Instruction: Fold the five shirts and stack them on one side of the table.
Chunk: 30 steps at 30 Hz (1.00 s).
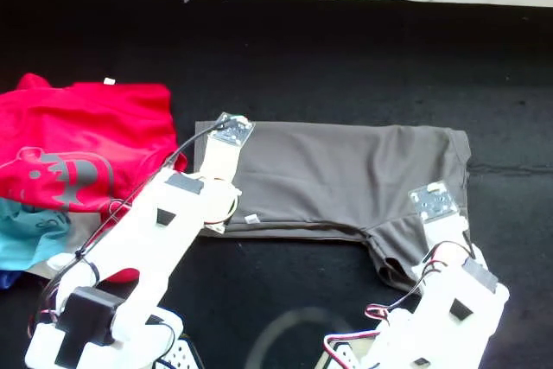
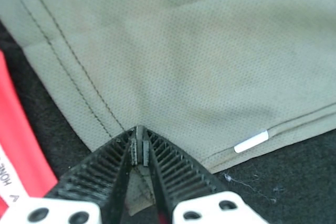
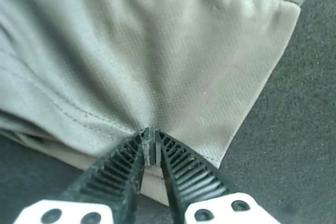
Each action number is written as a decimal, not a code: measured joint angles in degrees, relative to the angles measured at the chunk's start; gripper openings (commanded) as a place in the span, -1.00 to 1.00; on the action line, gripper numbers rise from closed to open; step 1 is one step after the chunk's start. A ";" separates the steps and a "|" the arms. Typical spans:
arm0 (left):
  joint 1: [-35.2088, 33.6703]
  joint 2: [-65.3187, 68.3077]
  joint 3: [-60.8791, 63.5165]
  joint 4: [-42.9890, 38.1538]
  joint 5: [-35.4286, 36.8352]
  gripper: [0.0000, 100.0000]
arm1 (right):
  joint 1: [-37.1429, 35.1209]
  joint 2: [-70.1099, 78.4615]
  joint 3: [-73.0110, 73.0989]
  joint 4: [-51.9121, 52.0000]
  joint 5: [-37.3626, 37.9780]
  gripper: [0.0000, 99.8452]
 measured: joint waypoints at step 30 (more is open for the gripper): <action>0.00 -0.09 0.18 -0.18 0.09 -0.98 | 3.52 -31.30 0.70 17.76 13.27 -0.52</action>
